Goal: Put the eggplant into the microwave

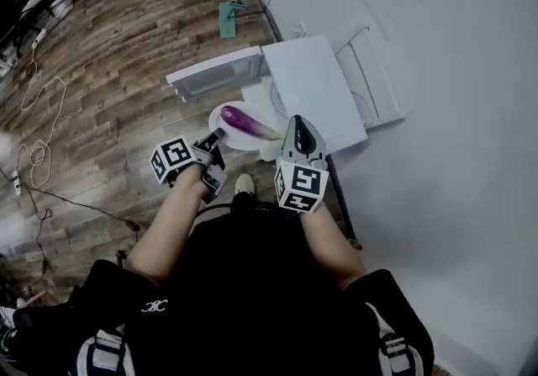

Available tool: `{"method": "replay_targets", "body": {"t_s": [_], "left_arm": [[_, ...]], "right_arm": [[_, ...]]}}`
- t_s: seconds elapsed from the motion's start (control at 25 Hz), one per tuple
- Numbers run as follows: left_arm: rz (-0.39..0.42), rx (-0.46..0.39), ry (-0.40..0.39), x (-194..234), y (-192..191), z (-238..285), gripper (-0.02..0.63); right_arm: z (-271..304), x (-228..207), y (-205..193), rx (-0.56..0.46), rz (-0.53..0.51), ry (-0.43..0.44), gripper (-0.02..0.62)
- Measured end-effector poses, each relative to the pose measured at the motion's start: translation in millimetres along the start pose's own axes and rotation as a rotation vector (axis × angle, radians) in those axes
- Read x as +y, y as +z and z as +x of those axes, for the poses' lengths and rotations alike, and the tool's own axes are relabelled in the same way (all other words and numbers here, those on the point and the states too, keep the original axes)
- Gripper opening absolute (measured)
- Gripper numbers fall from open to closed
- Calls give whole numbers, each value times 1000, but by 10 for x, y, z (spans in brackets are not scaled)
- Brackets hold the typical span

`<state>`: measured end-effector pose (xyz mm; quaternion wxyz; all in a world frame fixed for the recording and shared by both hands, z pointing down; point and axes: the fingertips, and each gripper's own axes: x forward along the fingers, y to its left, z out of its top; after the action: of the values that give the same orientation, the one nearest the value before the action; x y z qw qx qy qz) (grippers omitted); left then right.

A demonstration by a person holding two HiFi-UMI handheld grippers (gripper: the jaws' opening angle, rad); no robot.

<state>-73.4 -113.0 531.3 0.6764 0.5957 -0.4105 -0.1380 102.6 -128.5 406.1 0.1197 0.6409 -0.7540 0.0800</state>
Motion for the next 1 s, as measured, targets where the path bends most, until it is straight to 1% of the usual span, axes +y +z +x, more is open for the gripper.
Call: {"method": "replay_targets", "body": {"t_s": [0.12,0.28,0.48,0.64,0.72,0.88,1.0], "left_arm": [[-10,19,-34,65,17,272,15],[1,71,-82,214,63,712,14],[30,132,-57,550,178,1054,15],[-9,147,-56,872,328,1308,15],[-15,154,-52,1036,389,1468,15],[50,213,-47,1247,482,1861,15],[90,258,-51,1359,487,2211,15]], "right_arm": [[82,-103,-39,23,-22,13,8],[226,-308,-250,78,-30,12,8],[339,-434,-562,161,-47,6,8],[475,-522,-834,242,-71,-14,8],[555,-568,-1026,292,-80,-18,8],[721,-616,-1319,367,-106,-35,8],[830,-674,-1455,404,-91,-65,8]]}}
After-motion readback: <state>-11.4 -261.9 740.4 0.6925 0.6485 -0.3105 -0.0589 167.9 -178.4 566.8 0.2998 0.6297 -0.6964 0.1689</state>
